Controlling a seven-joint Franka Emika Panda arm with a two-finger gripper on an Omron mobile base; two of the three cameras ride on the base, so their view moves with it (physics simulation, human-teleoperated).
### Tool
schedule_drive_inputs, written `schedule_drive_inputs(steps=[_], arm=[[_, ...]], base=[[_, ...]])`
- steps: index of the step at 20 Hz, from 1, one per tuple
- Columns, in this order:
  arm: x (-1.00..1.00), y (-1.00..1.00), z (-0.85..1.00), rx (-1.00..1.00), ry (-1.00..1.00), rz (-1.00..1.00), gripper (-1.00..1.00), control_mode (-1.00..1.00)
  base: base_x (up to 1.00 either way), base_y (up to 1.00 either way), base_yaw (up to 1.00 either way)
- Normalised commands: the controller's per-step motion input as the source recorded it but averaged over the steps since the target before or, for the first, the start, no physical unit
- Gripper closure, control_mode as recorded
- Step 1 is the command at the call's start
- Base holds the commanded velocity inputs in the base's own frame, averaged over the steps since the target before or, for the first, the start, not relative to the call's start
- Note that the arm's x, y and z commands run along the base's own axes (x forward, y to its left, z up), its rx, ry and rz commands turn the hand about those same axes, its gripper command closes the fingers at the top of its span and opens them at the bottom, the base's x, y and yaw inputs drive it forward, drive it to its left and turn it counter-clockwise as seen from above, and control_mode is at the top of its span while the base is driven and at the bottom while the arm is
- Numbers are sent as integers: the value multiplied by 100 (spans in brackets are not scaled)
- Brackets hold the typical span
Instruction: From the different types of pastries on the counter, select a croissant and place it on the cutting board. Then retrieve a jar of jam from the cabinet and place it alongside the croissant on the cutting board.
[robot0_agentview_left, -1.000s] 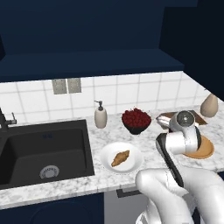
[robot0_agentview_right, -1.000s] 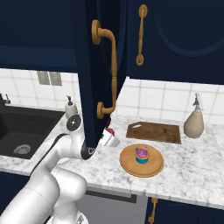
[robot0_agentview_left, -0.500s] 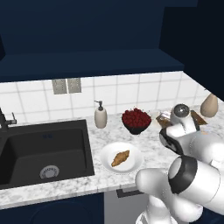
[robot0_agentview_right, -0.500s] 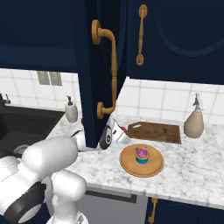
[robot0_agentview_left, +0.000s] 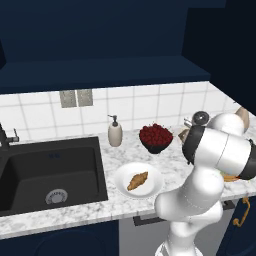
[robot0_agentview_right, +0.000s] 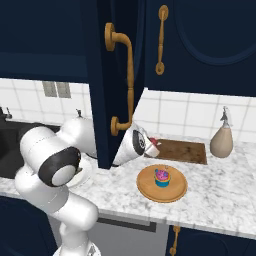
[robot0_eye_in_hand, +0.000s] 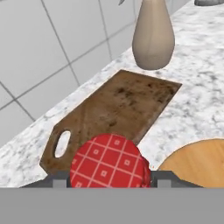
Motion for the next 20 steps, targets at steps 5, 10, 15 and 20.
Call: schedule_drive_inputs(steps=[5, 10, 15, 20], arm=[[53, -26, -23, 0, -2, -13, 100, -100], [43, -25, -1, 3, 9, -8, 100, -100], [91, 0, 3, 6, 27, -15, 100, -100], [69, -21, 23, 7, 17, -20, 100, -100]], base=[[0, 0, 0], [0, 0, 0], [0, 0, 0], [0, 0, 0]])
